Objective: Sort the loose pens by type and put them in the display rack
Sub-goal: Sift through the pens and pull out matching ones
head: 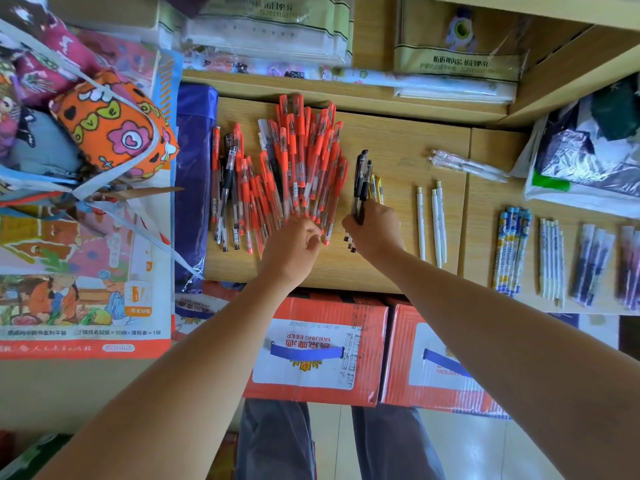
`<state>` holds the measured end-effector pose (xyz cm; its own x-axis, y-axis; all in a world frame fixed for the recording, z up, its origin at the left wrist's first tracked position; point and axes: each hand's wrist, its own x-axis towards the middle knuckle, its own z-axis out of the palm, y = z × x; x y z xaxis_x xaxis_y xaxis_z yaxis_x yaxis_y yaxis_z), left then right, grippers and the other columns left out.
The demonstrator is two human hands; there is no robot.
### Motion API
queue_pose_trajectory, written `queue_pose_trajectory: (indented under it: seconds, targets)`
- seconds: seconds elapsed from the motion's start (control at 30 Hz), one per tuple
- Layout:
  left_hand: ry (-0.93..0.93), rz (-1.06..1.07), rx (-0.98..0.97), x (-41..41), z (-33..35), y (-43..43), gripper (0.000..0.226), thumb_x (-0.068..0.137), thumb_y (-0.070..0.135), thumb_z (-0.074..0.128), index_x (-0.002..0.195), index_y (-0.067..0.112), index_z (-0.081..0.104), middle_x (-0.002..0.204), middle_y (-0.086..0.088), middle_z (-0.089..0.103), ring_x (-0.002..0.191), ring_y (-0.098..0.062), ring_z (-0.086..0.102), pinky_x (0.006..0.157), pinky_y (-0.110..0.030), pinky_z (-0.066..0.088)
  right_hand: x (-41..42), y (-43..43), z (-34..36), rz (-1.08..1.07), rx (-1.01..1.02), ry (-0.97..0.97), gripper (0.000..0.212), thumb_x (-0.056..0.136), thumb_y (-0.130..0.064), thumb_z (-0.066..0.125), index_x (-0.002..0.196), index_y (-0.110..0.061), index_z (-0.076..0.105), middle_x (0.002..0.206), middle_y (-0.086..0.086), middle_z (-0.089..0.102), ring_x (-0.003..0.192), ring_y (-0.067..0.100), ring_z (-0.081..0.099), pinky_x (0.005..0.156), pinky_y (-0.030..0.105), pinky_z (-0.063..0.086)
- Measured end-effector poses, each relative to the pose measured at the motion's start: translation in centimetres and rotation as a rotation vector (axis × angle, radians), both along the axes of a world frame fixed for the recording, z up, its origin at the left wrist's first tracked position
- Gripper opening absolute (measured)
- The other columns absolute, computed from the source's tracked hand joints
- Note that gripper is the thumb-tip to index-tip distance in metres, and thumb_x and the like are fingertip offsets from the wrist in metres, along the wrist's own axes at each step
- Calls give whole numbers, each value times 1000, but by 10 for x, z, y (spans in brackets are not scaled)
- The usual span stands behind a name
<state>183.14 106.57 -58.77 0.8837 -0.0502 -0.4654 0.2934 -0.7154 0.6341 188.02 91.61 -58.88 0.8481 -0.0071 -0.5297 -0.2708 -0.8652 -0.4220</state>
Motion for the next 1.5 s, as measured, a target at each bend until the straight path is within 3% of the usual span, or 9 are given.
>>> queue_pose_trajectory:
  seconds: [0.17,0.37,0.57,0.7,0.87,1.0,1.13,1.27,1.5]
  targets:
    - [159,296,-262,8,15,-14,33,98,41,46,112,15,61,109,-1,67,99,-20,64,91,-40,52,-8,-9,24,200,184,70,15,94,-21,56,83,-11,55,78,7,65,64,21,60,56,27,49]
    - [293,587,-519,19,43,-30,30,95,32,55,101,3,62,88,-10,63,72,-11,56,63,-23,41,-19,0,43,462,221,149,19,92,-25,59,97,-7,57,82,14,65,67,24,55,60,30,39]
    - [379,851,-592,15,56,-22,26,99,29,47,89,8,59,75,-3,59,66,-17,57,58,-24,47,-27,11,65,351,412,199,27,91,-28,63,109,-7,62,89,7,65,56,14,57,60,24,46]
    - [362,1033,-672,10,64,-4,25,101,30,44,85,17,58,80,1,63,77,-15,58,78,-32,46,-29,15,73,221,479,391,31,97,-31,53,118,-12,64,99,6,67,59,4,53,46,10,38]
    - [404,1018,-729,-1,71,12,22,99,26,50,81,16,59,78,0,65,68,-14,55,62,-28,40,-35,35,79,254,513,372,26,100,-28,49,102,-9,66,78,-3,60,73,11,54,69,25,40]
    - [399,907,-603,-9,75,27,25,99,27,50,79,14,59,73,2,61,62,-12,52,56,-23,42,-41,53,83,252,538,404,20,101,-28,46,95,-17,63,70,-5,57,61,10,48,60,24,38]
    - [334,974,-549,-20,74,47,24,101,19,43,79,13,49,59,4,63,54,-14,50,52,-23,43,-41,65,81,248,455,429,24,99,-31,49,102,-12,63,77,-2,65,56,6,50,52,16,41]
    - [392,1050,-629,-36,72,66,28,104,13,30,77,12,35,57,-5,33,46,-14,32,47,-24,26,-32,78,74,267,318,237,21,98,-20,51,103,-7,67,90,9,72,55,0,54,55,16,41]
    - [337,1045,-578,-74,62,92,12,103,14,35,92,9,38,63,-5,37,49,-17,35,38,-23,32,-18,122,50,442,221,69,31,97,-16,48,124,-26,58,93,2,67,76,25,66,66,30,51]
